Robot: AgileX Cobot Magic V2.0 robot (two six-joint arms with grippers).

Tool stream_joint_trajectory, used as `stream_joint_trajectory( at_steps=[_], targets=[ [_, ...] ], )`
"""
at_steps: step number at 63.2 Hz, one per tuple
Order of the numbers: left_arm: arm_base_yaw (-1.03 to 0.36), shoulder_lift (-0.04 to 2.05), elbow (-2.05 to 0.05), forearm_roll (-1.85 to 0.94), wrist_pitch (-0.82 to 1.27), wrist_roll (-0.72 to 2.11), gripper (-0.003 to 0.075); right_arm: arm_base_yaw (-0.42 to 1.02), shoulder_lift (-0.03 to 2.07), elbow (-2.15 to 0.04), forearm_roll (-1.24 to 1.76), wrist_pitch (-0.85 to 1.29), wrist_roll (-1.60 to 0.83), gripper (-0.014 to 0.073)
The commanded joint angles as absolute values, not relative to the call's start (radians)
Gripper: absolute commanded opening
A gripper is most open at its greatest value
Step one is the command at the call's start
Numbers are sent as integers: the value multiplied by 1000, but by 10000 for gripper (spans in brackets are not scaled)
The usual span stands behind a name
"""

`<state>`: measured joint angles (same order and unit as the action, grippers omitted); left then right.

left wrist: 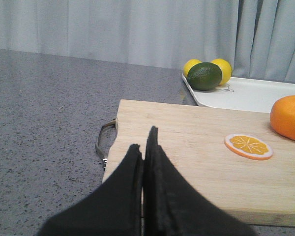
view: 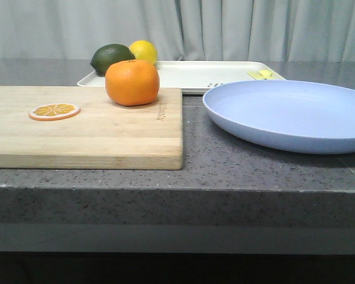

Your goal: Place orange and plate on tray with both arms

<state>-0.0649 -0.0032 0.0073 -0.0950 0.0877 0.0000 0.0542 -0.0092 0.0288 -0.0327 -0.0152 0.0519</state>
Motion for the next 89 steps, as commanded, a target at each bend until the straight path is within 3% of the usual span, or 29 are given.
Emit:
stream_joint_trajectory(
  at_steps=[1, 15, 25, 38, 58, 66, 89],
  targets=[
    [-64, -22, 34, -95, 0, 0, -20, 57, -29, 3, -41, -103, 50, -117],
    [-64, -22, 25, -90, -86, 0, -20, 57, -29, -12, -32, -113, 51, -117],
    [-64, -18, -100, -90, -42, 0, -20, 57, -28, -135, -32, -34, 51, -117],
    [-64, 31, -411, -90, 220, 0, -20, 57, 8, -372, -32, 187, 51, -117],
    [-64, 359, -871, -90, 668, 0, -20, 57, 310, -692, -32, 579, 51, -117],
    [-64, 437, -884, -147, 681, 0, -20, 57, 425, -741, -32, 690, 51, -117],
    [-64, 581, -848, -155, 692, 0, -18, 57, 588, -722, -32, 686, 51, -113]
  ],
)
